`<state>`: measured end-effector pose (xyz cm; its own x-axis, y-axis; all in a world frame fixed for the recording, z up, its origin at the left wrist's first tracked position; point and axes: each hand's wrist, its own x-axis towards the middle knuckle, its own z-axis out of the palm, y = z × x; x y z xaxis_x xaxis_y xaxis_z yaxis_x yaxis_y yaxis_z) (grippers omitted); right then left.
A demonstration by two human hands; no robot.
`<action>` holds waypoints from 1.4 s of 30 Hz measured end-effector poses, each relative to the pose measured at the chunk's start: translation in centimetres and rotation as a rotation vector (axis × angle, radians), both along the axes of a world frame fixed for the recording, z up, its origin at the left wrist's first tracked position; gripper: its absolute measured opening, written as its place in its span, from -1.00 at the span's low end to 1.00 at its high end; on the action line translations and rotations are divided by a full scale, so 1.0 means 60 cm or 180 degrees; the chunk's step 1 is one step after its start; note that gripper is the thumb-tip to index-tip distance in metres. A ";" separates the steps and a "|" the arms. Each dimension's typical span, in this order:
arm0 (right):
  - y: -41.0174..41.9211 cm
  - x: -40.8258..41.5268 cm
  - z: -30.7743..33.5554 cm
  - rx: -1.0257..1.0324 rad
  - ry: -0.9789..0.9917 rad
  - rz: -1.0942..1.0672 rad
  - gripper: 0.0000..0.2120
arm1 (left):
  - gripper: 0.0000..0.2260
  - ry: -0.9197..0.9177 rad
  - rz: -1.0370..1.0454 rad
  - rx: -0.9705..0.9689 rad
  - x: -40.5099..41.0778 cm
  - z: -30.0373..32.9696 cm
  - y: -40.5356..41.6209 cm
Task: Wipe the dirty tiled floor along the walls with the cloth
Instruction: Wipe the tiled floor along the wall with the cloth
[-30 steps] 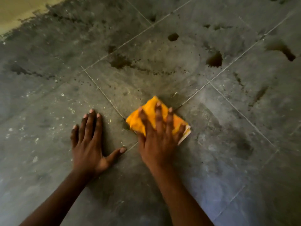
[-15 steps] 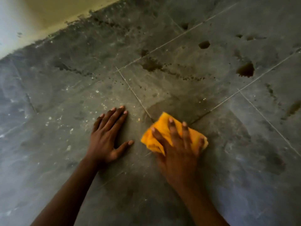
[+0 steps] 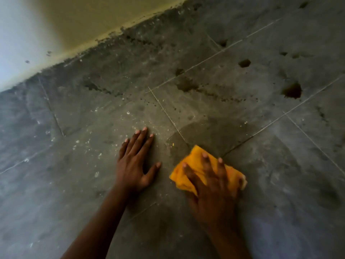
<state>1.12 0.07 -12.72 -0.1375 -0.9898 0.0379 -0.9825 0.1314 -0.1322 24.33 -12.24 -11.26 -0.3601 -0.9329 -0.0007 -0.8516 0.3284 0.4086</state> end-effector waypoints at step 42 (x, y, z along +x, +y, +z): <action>0.080 0.034 0.014 0.0238 -0.0244 -0.0416 -0.39 | -0.28 -0.0082 -0.0087 0.0040 0.008 -0.005 -0.007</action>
